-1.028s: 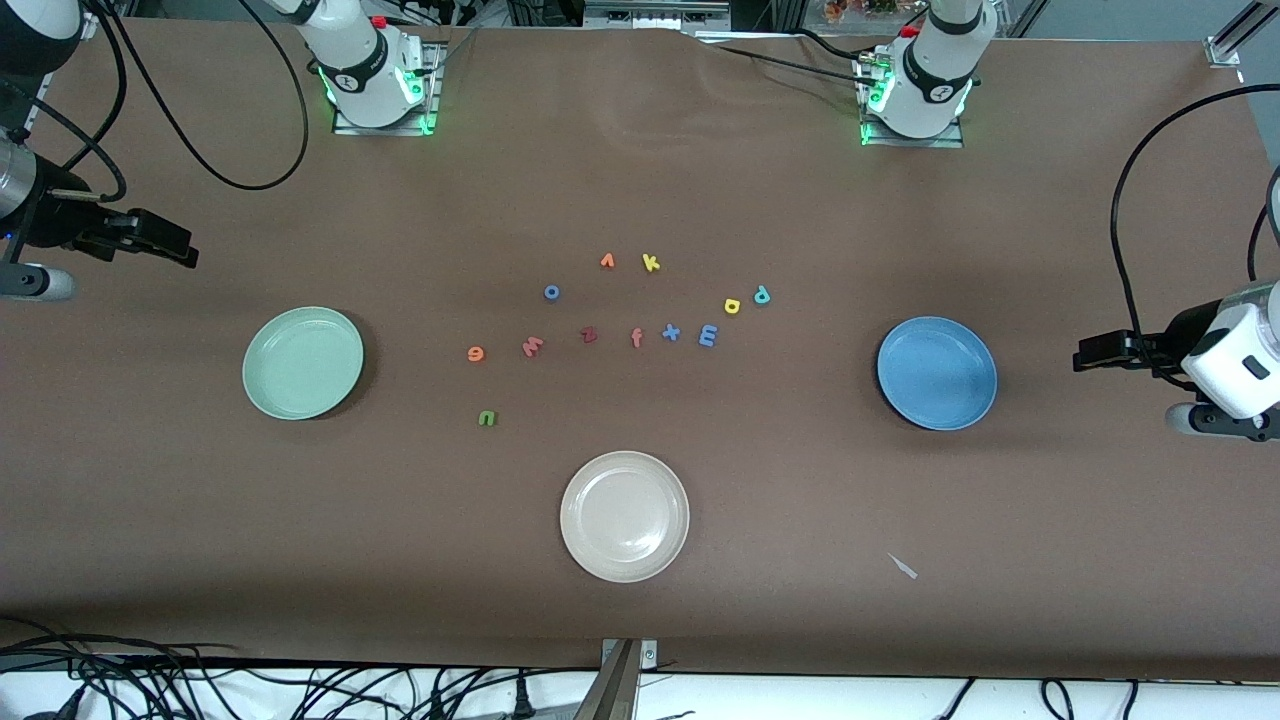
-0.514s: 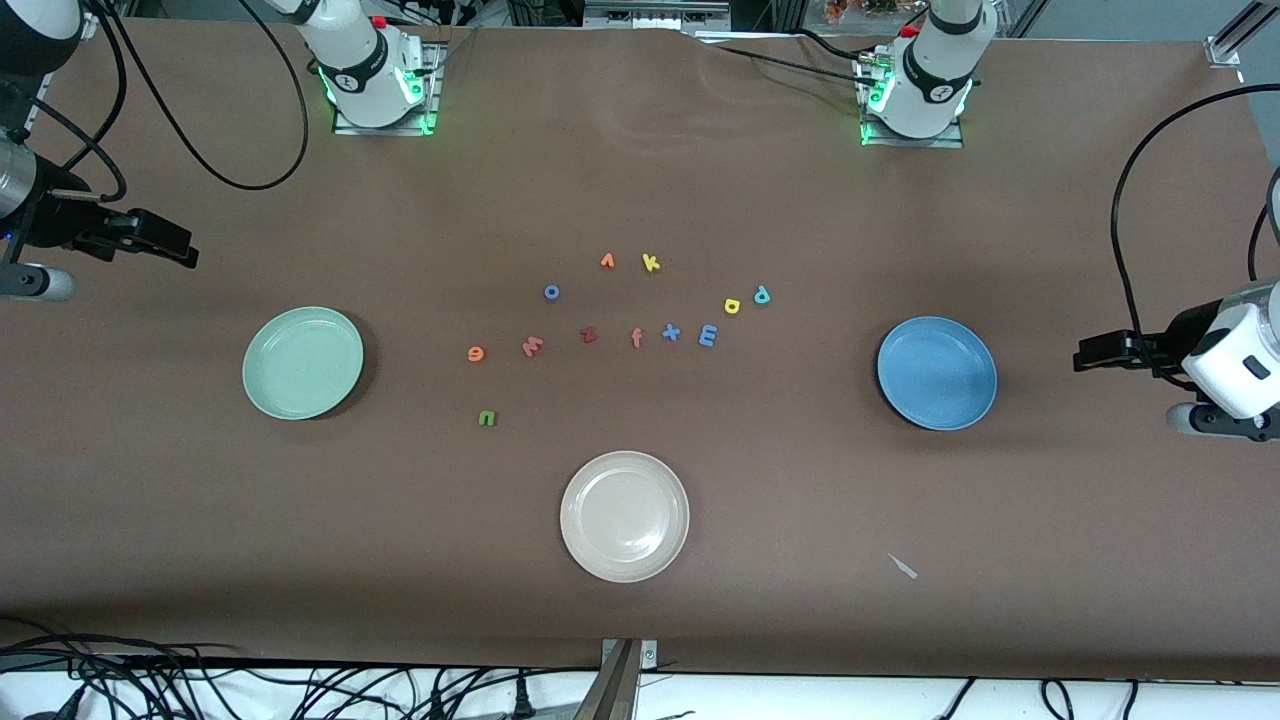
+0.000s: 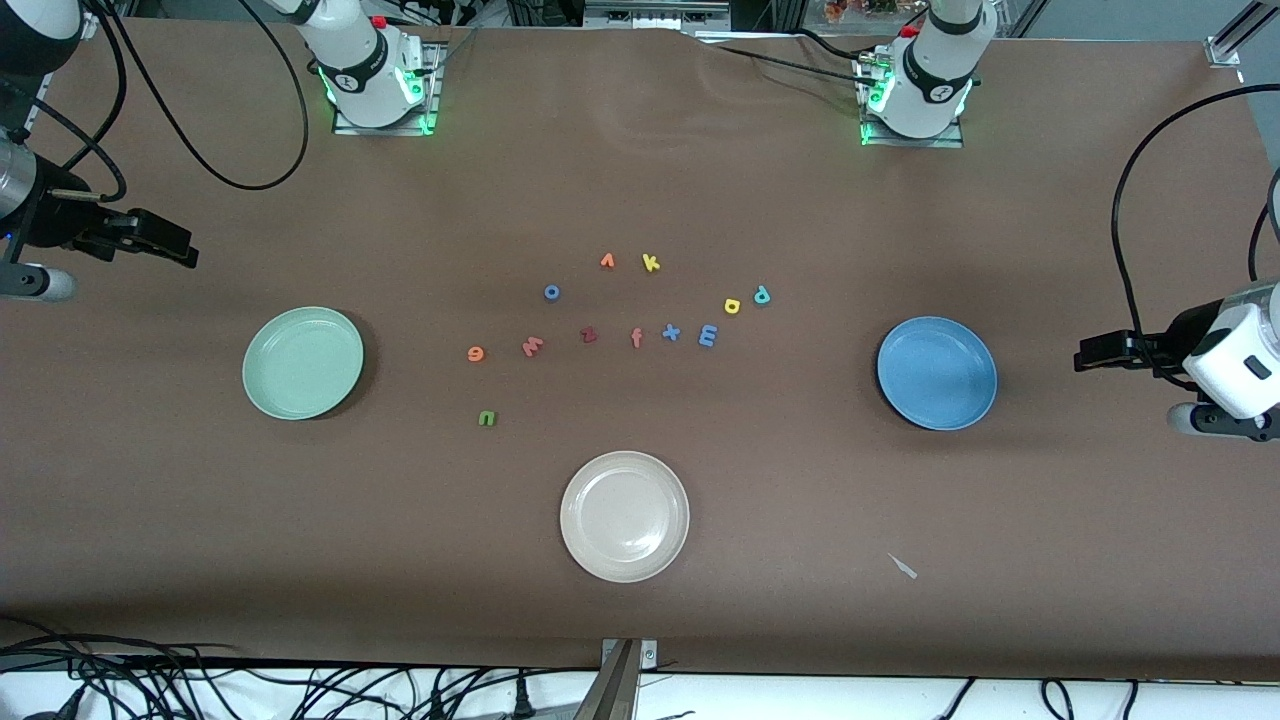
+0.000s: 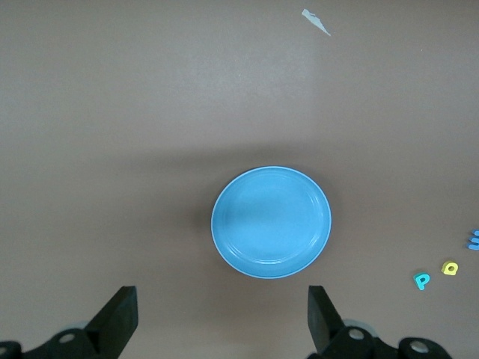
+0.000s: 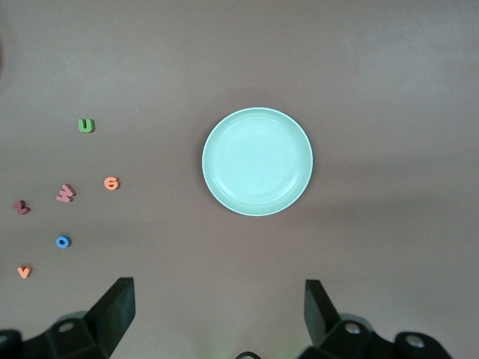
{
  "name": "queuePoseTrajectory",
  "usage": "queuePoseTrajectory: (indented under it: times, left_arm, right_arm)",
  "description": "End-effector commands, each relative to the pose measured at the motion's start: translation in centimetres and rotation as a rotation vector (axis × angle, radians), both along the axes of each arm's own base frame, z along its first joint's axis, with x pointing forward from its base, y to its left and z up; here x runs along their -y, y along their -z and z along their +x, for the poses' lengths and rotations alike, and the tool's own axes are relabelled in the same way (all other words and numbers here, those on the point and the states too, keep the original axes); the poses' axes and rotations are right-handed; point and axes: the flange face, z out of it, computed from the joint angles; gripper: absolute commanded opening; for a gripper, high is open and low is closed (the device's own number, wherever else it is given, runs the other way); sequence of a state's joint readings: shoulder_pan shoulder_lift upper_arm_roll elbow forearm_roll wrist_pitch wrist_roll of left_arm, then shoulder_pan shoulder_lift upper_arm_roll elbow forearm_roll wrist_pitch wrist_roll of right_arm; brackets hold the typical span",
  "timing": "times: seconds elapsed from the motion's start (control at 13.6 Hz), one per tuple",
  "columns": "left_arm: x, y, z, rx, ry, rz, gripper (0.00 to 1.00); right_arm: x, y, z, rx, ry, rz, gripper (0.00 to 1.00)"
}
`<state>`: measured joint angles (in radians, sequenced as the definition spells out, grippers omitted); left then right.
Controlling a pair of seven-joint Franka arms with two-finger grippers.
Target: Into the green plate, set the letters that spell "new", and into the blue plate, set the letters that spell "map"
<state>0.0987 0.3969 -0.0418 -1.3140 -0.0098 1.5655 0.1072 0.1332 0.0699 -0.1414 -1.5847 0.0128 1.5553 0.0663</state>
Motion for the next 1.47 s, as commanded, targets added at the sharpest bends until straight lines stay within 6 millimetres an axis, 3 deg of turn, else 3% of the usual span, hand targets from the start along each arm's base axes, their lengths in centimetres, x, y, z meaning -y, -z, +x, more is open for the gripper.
queuePoseTrajectory:
  times: [0.0, 0.73, 1.03, 1.4]
  left_arm:
    - [-0.5, -0.5, -0.5, -0.004, 0.027, 0.021, 1.0]
    - [-0.5, -0.8, -0.6, -0.004, 0.026, 0.017, 1.0]
    - [0.6, -0.5, -1.0, -0.042, 0.029, 0.005, 1.0]
    - [7.4, 1.4, -1.2, -0.092, -0.047, -0.082, 1.0]
  right_arm:
    - [0.3, -0.5, 0.2, 0.003, -0.005, -0.015, 1.0]
    - [0.3, -0.4, 0.2, 0.001, -0.006, -0.013, 1.0]
    - [0.3, -0.4, 0.2, 0.0, -0.006, -0.013, 1.0]
    - [0.3, -0.4, 0.1, -0.008, -0.009, -0.013, 1.0]
